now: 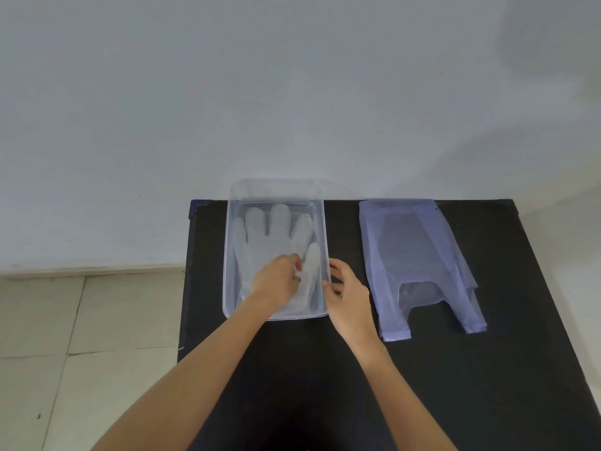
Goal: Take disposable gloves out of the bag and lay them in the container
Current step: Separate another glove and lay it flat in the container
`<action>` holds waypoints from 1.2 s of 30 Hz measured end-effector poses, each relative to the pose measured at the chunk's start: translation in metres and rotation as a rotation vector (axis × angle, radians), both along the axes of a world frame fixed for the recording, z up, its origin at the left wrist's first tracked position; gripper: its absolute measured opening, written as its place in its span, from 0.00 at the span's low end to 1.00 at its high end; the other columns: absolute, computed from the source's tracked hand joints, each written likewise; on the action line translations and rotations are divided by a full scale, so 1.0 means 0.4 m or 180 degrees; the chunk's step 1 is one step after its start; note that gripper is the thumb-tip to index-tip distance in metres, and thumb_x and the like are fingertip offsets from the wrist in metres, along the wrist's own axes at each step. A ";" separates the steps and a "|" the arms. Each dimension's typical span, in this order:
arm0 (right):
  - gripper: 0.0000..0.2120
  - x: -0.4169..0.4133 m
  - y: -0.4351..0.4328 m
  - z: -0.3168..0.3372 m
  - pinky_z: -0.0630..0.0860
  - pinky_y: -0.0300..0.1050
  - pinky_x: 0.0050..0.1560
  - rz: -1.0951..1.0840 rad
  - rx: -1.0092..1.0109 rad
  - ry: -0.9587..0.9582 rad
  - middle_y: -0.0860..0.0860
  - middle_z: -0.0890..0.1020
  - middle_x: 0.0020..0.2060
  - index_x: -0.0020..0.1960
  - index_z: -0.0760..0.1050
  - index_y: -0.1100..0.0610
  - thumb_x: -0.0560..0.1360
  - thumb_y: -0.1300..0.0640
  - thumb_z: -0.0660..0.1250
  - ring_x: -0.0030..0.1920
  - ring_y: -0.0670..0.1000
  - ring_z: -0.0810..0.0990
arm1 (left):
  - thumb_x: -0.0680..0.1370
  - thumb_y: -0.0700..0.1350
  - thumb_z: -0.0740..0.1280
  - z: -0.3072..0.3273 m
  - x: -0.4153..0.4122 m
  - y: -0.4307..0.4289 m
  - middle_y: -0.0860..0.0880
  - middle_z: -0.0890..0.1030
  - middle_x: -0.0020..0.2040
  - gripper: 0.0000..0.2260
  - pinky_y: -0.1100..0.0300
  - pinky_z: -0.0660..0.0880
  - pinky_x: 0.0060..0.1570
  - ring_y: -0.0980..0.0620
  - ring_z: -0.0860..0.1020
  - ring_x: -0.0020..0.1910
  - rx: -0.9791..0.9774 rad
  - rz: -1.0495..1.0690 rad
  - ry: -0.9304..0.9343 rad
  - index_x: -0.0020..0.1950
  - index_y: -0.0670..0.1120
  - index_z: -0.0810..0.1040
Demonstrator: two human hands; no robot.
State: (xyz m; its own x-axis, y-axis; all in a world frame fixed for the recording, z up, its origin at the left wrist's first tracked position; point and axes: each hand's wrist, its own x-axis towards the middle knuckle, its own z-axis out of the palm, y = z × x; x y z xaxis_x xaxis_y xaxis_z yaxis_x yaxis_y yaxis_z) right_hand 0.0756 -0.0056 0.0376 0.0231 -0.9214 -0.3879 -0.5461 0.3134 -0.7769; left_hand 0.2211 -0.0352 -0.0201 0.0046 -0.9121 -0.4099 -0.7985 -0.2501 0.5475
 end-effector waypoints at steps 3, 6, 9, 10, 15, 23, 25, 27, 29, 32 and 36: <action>0.19 -0.002 -0.001 -0.004 0.81 0.44 0.55 -0.0007 0.0001 -0.0022 0.45 0.79 0.58 0.69 0.69 0.49 0.78 0.56 0.65 0.54 0.45 0.81 | 0.77 0.42 0.64 -0.006 -0.001 0.004 0.46 0.79 0.54 0.07 0.57 0.77 0.54 0.48 0.78 0.48 0.0048 -0.0185 0.0080 0.54 0.49 0.78; 0.19 -0.001 -0.002 -0.003 0.82 0.44 0.54 -0.0018 0.0001 -0.0063 0.44 0.79 0.57 0.68 0.69 0.49 0.79 0.56 0.65 0.53 0.44 0.81 | 0.77 0.41 0.63 -0.011 -0.005 0.003 0.46 0.78 0.56 0.13 0.57 0.75 0.56 0.47 0.78 0.51 0.0044 -0.0267 0.0191 0.60 0.50 0.78; 0.18 -0.001 -0.002 -0.003 0.81 0.44 0.54 -0.0020 0.0001 -0.0087 0.43 0.79 0.56 0.68 0.69 0.49 0.79 0.57 0.64 0.52 0.43 0.81 | 0.78 0.41 0.62 -0.015 -0.008 -0.003 0.46 0.78 0.58 0.15 0.55 0.75 0.59 0.47 0.78 0.53 0.0077 -0.0316 0.0226 0.64 0.51 0.76; 0.18 -0.001 -0.002 -0.002 0.81 0.43 0.54 -0.0014 0.0001 -0.0102 0.43 0.79 0.55 0.68 0.69 0.49 0.79 0.57 0.64 0.52 0.43 0.81 | 0.78 0.41 0.62 -0.016 -0.007 -0.005 0.45 0.78 0.58 0.15 0.55 0.75 0.59 0.46 0.78 0.53 0.0078 -0.0290 0.0246 0.64 0.51 0.76; 0.18 -0.005 0.000 -0.009 0.81 0.42 0.53 -0.0025 -0.0020 -0.0119 0.42 0.79 0.55 0.67 0.70 0.48 0.79 0.58 0.64 0.52 0.41 0.80 | 0.78 0.40 0.63 -0.026 0.008 -0.016 0.46 0.78 0.56 0.15 0.57 0.73 0.59 0.47 0.77 0.53 0.0064 -0.0194 0.0210 0.64 0.49 0.76; 0.18 -0.009 -0.003 -0.006 0.82 0.41 0.52 0.0029 0.0025 -0.0133 0.40 0.78 0.55 0.67 0.69 0.46 0.79 0.57 0.64 0.52 0.41 0.80 | 0.77 0.40 0.65 -0.001 0.022 -0.026 0.48 0.75 0.52 0.16 0.63 0.70 0.55 0.51 0.75 0.50 0.0098 -0.0179 0.0396 0.65 0.50 0.75; 0.18 -0.010 -0.002 -0.004 0.81 0.39 0.51 0.0034 0.0020 -0.0126 0.40 0.78 0.54 0.68 0.69 0.46 0.79 0.57 0.64 0.51 0.41 0.80 | 0.77 0.40 0.65 0.019 0.044 -0.025 0.48 0.78 0.53 0.11 0.64 0.69 0.52 0.51 0.76 0.50 0.0131 -0.0029 0.0551 0.58 0.49 0.79; 0.18 -0.009 0.000 -0.004 0.81 0.40 0.52 0.0020 0.0015 -0.0083 0.42 0.78 0.55 0.68 0.69 0.48 0.79 0.58 0.63 0.52 0.43 0.80 | 0.77 0.40 0.64 0.040 0.073 -0.019 0.47 0.81 0.55 0.09 0.63 0.70 0.52 0.50 0.77 0.51 0.0286 -0.0111 0.0590 0.54 0.48 0.81; 0.19 -0.006 0.001 -0.003 0.81 0.45 0.54 0.0008 -0.0005 -0.0040 0.44 0.79 0.57 0.69 0.68 0.49 0.79 0.58 0.63 0.54 0.45 0.81 | 0.77 0.41 0.64 0.061 0.096 -0.012 0.47 0.81 0.57 0.09 0.61 0.71 0.54 0.49 0.78 0.52 0.0609 -0.0510 0.0487 0.53 0.47 0.82; 0.19 -0.003 0.002 0.001 0.81 0.48 0.57 0.0005 -0.0022 -0.0011 0.46 0.79 0.59 0.69 0.68 0.49 0.79 0.58 0.63 0.55 0.47 0.81 | 0.79 0.40 0.62 0.078 0.101 0.003 0.48 0.80 0.61 0.13 0.60 0.69 0.60 0.49 0.77 0.57 0.1146 -0.1051 0.0404 0.60 0.46 0.81; 0.19 -0.002 0.002 0.004 0.80 0.51 0.57 0.0004 -0.0027 0.0000 0.47 0.79 0.61 0.69 0.68 0.49 0.79 0.58 0.63 0.57 0.48 0.80 | 0.79 0.39 0.61 0.077 0.088 0.012 0.49 0.78 0.65 0.15 0.57 0.66 0.67 0.48 0.75 0.63 0.1250 -0.1042 0.0461 0.63 0.48 0.79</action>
State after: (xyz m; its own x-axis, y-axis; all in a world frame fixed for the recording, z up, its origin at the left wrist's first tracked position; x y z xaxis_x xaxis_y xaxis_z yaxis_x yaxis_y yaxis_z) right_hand 0.0749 -0.0046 0.0390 0.0242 -0.9247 -0.3799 -0.5467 0.3059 -0.7795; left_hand 0.2564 -0.0305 0.0105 -0.3366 -0.6340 -0.6962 -0.7923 -0.2089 0.5733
